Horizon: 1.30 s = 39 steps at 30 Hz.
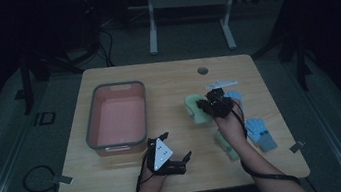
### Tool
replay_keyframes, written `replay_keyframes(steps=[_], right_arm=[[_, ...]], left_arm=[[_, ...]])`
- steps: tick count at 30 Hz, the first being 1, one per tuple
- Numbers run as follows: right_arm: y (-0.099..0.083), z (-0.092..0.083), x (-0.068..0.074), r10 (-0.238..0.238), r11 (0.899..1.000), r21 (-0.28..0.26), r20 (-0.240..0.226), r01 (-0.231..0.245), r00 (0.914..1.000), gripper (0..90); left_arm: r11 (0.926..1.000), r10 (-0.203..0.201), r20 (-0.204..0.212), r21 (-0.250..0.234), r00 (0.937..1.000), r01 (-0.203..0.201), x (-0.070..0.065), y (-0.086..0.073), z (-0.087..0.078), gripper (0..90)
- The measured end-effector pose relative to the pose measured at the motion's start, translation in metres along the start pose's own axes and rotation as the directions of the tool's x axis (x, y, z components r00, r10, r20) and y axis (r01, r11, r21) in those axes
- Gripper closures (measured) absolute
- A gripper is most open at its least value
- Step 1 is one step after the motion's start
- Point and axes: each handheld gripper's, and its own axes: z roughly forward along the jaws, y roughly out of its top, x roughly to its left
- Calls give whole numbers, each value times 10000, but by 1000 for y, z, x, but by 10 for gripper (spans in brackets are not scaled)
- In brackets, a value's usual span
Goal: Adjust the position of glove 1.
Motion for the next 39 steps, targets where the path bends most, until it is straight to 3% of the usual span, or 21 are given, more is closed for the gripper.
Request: replay_keyframes(steps=[6,10,17,22,29,35,39], right_arm=[[-15,-21,21,226,9982,-557,485,-199,9986,871],[-27,-23,30,415,9973,-631,592,-378,9974,871],[-51,-6,34,1348,9905,-354,624,-1327,9889,871],[-59,6,42,1374,9905,-127,622,-1369,9886,871],[-71,18,40,1816,9834,-144,962,-1810,9787,871],[-84,35,43,1584,9864,253,1231,-1626,9797,864],[-91,46,42,1327,9881,590,1369,-1419,9816,746]], left_arm=[[10000,46,-26,8,10000,-46,0,0,0,6],[10000,28,-11,5,10000,-28,0,0,0,6],[10000,65,-3,-9,10000,-65,0,0,0,6],[10000,69,9,-6,10000,-69,-1,0,0,6],[10000,74,8,-13,10000,-74,-1,0,0,6],[10000,72,16,-33,10000,-72,-1,0,0,6],[10000,67,51,-24,10000,-67,-1,0,0,5]])
